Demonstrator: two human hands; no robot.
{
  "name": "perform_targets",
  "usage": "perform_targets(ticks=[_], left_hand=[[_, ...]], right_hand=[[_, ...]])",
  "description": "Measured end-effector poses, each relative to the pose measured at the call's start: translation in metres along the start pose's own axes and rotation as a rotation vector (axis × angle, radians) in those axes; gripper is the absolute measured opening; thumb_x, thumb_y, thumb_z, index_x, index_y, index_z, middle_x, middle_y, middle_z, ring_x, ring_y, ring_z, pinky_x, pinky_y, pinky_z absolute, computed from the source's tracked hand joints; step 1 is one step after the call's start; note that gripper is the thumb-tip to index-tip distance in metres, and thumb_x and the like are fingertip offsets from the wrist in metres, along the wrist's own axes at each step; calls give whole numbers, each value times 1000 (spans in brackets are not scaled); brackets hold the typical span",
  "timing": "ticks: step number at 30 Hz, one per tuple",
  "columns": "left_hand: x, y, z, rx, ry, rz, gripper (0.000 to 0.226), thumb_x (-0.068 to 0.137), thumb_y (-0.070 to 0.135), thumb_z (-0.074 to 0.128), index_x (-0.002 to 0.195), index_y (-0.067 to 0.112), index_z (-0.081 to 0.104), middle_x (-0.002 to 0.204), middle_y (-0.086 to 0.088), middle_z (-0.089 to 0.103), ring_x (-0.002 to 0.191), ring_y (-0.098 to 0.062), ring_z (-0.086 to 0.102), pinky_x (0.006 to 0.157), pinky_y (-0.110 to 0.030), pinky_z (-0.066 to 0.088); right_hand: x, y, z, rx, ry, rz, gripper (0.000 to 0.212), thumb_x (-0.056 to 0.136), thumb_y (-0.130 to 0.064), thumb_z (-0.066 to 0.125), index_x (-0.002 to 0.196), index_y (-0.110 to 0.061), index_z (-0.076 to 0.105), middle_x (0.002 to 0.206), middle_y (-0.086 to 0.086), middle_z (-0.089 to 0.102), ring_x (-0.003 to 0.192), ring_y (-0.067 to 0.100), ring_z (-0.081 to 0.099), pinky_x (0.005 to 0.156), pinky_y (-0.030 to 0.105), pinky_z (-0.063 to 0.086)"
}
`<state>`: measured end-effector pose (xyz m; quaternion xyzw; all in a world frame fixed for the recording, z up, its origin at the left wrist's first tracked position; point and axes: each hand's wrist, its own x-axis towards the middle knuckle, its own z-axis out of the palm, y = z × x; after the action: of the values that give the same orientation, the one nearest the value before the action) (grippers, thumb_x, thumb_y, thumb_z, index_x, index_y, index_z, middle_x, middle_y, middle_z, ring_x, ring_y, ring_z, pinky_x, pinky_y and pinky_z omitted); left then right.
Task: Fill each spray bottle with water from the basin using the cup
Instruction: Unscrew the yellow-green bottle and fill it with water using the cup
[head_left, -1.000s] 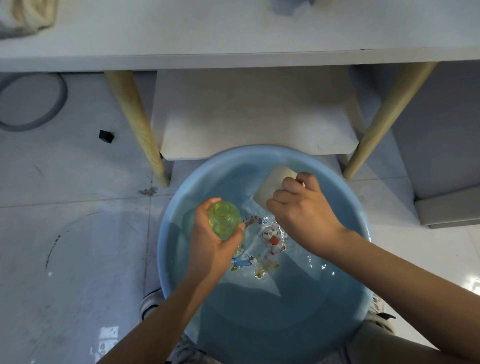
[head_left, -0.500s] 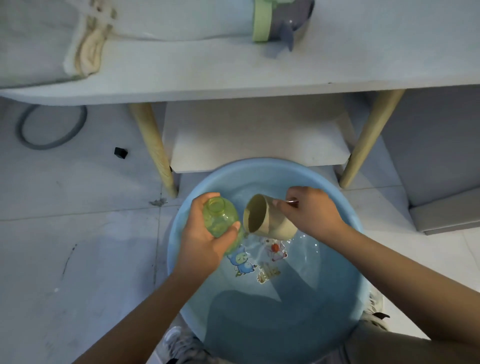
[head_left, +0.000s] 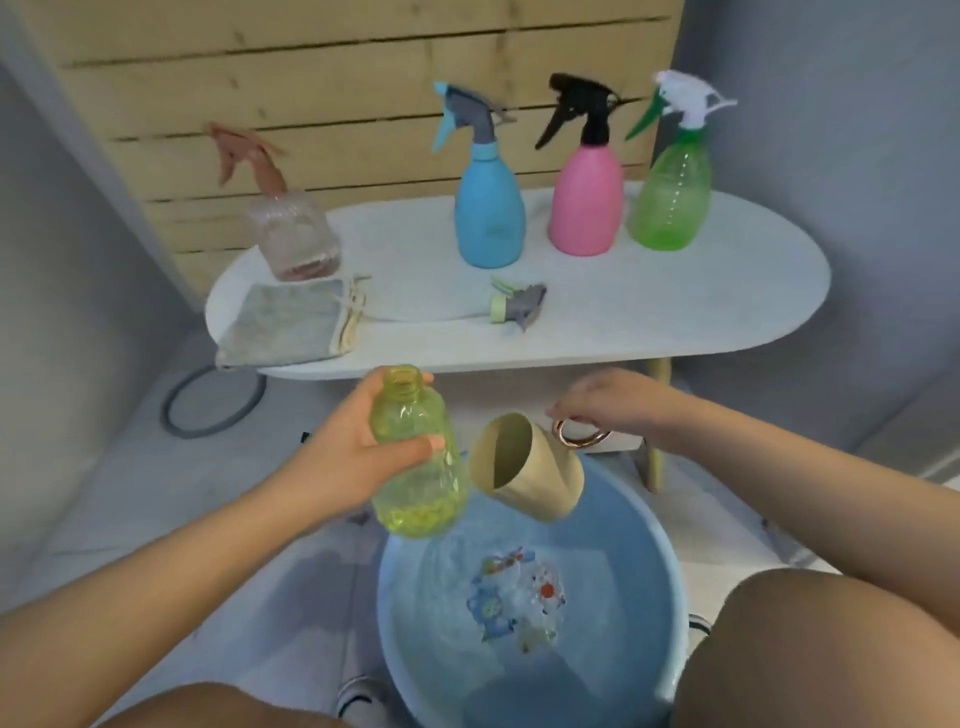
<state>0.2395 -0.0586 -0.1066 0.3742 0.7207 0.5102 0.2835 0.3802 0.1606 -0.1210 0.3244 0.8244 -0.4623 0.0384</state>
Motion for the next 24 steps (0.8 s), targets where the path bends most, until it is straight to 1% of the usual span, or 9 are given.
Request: perform_targets(ticks=[3, 5, 8, 11, 13, 15, 18, 22, 24], left_hand=[[-6, 28, -6, 0, 78, 22, 47, 76, 7, 76, 113, 27, 55, 100, 4, 64, 85, 2, 62, 71, -11, 49], [-9, 47, -7, -10, 135, 38, 48, 75, 11, 77, 114, 29, 55, 102, 8, 63, 91, -1, 62, 76, -15, 50], [-11, 72, -4, -14, 196, 78, 53, 65, 28, 74, 115, 32, 56, 109, 13, 62, 103, -4, 60, 88, -26, 49], [-6, 88, 5, -6, 239, 107, 52, 64, 32, 70, 114, 34, 56, 115, 9, 62, 110, -11, 58, 97, -34, 48], [-2, 92, 13, -5, 264, 121, 49, 69, 28, 73, 115, 32, 56, 113, 5, 63, 108, -15, 59, 96, -35, 48], [4, 94, 20, -9, 282, 138, 48, 74, 20, 76, 116, 30, 56, 111, 5, 62, 106, -15, 59, 90, -30, 50], [17, 96, 30, -31, 296, 149, 43, 80, 13, 72, 116, 28, 55, 108, 6, 63, 100, -12, 61, 81, -24, 49], [35, 97, 46, -10, 290, 176, 42, 81, 8, 70, 117, 24, 55, 98, 17, 59, 81, 13, 57, 72, -9, 46], [42, 95, 51, -16, 283, 172, 42, 81, 7, 70, 117, 24, 55, 99, 16, 60, 80, 16, 56, 67, -4, 44]], right_hand=[[-14, -18, -23, 76, 14, 2, 36, 84, -32, 66, 56, -19, 47, 56, -6, 44, 57, 11, 38, 59, 26, 29], [-22, -29, -39, 100, 47, 14, 37, 84, -32, 64, 55, -20, 46, 55, -4, 44, 53, 12, 37, 57, 26, 27], [-32, -36, -60, 305, 105, 34, 37, 85, -29, 63, 54, -18, 46, 52, -3, 40, 48, 12, 31, 52, 25, 25], [-37, -34, -73, 469, 267, 66, 38, 88, -26, 61, 55, -16, 44, 42, -7, 38, 39, 9, 30, 47, 22, 26], [-38, -29, -76, 582, 420, 89, 35, 88, -27, 61, 59, -16, 45, 51, -4, 43, 45, 11, 35, 50, 22, 28], [-36, -22, -82, 646, 560, 109, 34, 90, -31, 58, 62, -16, 46, 64, 0, 45, 57, 16, 40, 56, 25, 30], [-33, -11, -94, 574, 677, 121, 39, 97, -35, 46, 63, -16, 43, 75, 4, 45, 76, 24, 44, 66, 29, 32], [-22, 4, -103, 655, 787, 178, 38, 97, -36, 42, 66, -14, 45, 69, 3, 46, 62, 19, 41, 54, 29, 30], [-16, 8, -105, 658, 812, 202, 37, 98, -36, 41, 70, -14, 46, 71, 3, 47, 67, 21, 42, 59, 31, 32]])
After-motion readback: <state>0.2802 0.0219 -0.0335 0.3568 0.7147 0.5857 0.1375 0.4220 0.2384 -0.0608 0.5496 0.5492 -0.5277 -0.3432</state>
